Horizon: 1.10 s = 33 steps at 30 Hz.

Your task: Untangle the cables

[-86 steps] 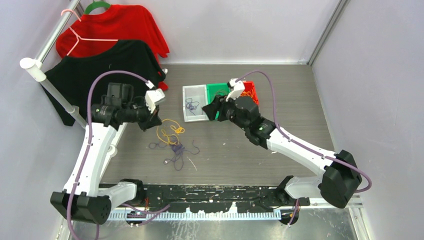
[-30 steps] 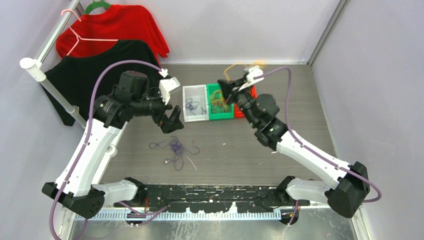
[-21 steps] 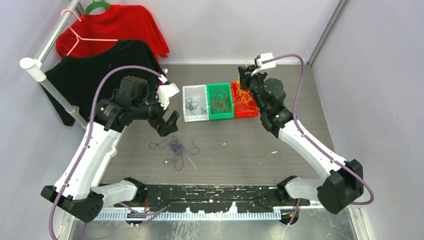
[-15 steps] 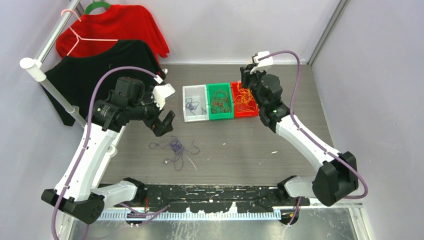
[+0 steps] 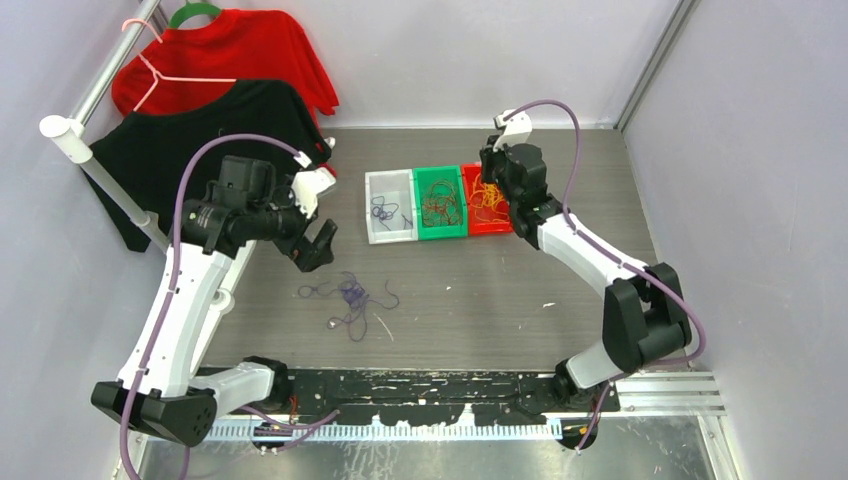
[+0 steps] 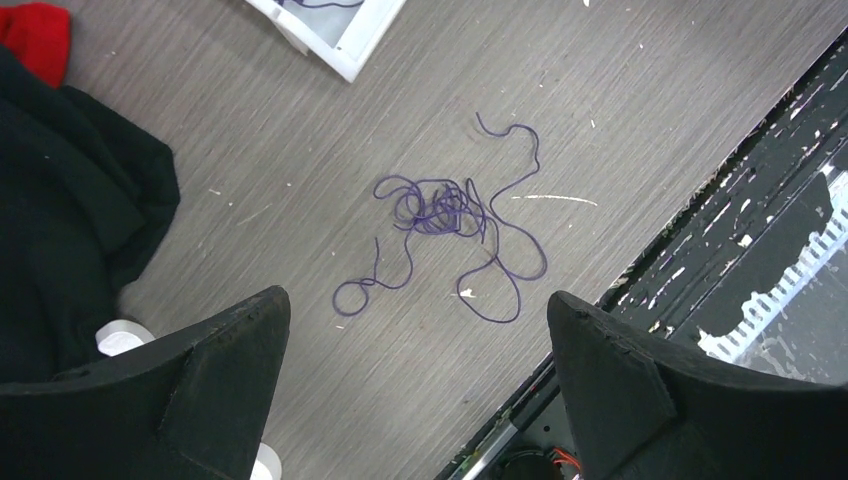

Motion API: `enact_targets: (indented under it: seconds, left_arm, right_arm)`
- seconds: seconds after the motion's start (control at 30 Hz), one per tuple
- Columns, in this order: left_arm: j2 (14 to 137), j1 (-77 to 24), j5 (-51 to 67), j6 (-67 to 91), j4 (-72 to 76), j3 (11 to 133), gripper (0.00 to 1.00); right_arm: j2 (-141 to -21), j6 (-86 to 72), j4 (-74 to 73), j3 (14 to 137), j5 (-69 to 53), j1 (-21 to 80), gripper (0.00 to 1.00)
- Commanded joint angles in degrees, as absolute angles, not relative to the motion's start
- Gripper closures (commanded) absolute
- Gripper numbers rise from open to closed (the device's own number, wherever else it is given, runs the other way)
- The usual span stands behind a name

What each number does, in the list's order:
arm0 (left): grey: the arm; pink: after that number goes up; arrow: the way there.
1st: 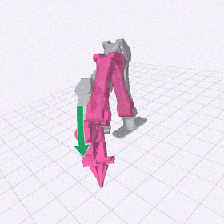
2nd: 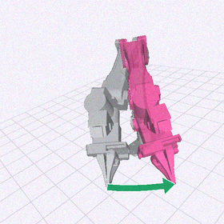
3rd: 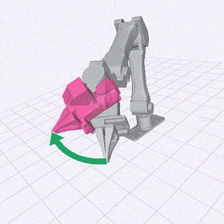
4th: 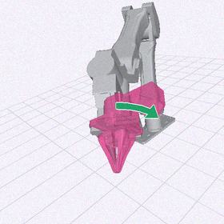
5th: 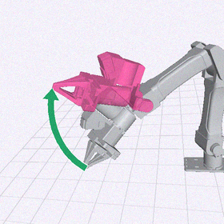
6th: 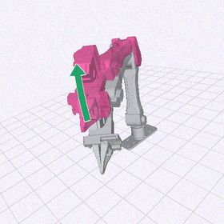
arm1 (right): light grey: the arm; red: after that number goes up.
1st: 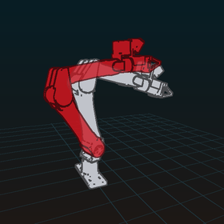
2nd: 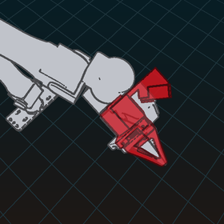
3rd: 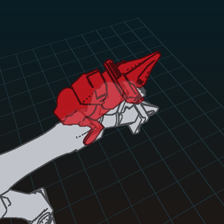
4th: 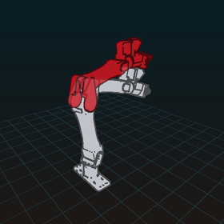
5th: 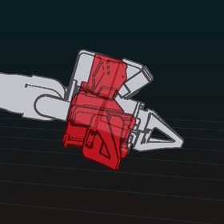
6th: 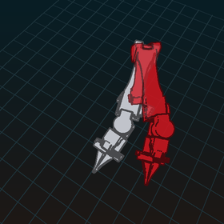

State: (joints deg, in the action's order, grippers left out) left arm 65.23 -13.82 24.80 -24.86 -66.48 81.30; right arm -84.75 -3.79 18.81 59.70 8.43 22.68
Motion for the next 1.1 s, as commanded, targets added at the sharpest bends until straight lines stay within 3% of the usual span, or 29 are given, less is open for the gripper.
enact_targets:
  seconds: [0.0,0.5,0.67,0.9,1.07]
  left_arm:
    - [64.3,-13.0,26.9,-26.7,-66.4,80.4,0.01]
    - [65.3,-8.6,29.5,-29.2,-66.9,78.9,0.00]
    - [66.3,-6.2,30.2,-30.5,-66.8,77.7,0.01]
    - [67.2,-4.1,29.2,-33.7,-66.6,75.7,0.00]
    - [67.6,-2.7,29.1,-35.7,-66.0,74.3,0.01]
  right_arm:
    - [-87.5,-4.4,21.9,63.3,6.8,22.2,0.99]
    - [-100.6,-8.8,12.7,71.4,5.8,19.7,0.97]
    - [-102.5,-15.6,3.2,75.8,5.9,18.3,0.70]
    - [-100.5,-16.2,-9.2,81.3,8.8,18.2,0.48]
    - [-99.0,-17.7,-17.1,85.7,10.2,18.3,0.47]
